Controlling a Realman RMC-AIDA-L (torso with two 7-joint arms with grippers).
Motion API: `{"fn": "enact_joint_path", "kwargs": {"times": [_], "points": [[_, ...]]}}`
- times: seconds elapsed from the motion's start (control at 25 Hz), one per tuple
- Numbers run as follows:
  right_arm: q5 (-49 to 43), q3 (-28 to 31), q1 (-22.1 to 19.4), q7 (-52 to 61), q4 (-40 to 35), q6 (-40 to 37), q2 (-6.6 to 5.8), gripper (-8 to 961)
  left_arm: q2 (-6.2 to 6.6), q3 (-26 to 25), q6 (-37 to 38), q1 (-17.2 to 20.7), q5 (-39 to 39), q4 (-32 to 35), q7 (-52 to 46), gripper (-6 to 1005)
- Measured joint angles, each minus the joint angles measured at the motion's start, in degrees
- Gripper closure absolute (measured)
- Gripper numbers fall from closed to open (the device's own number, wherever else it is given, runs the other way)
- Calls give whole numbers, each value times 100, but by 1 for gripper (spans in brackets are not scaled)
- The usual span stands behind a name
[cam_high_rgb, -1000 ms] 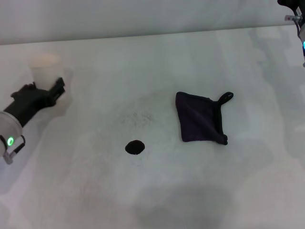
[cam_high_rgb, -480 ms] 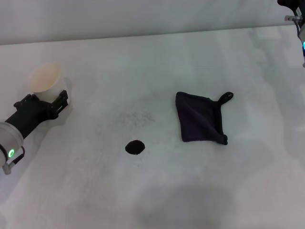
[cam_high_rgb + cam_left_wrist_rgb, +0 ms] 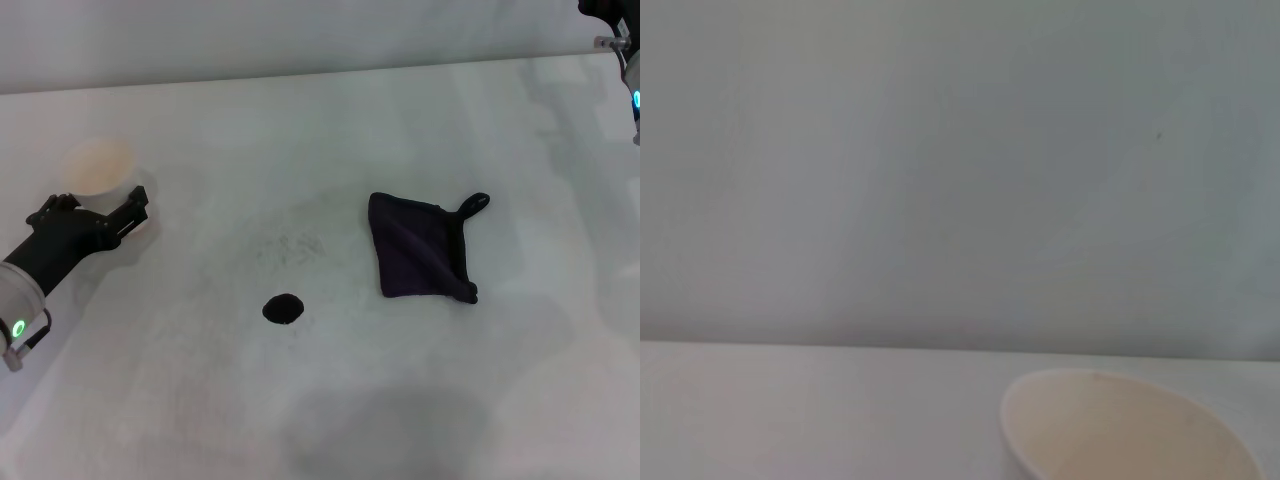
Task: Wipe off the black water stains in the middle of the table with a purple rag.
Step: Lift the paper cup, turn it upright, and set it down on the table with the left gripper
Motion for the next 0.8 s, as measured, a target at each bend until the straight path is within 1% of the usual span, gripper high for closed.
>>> {"fn": "enact_joint_path", "kwargs": {"times": [0.24, 0.4, 0.52, 0.8], "points": [[0, -20, 0, 0, -6, -7, -4, 113, 0, 4, -4, 54, -5, 4, -6, 109], [0, -46, 0, 0, -12, -10, -11, 113, 0, 1, -8, 92, -7, -19, -67, 108], [0, -48, 0, 0, -14, -17, -11, 113, 0, 11, -75, 188, -8, -13, -176, 106], [0, -47, 14, 0, -15, -25, -10, 113, 0, 28, -555, 527, 0, -39, -173, 107]]}}
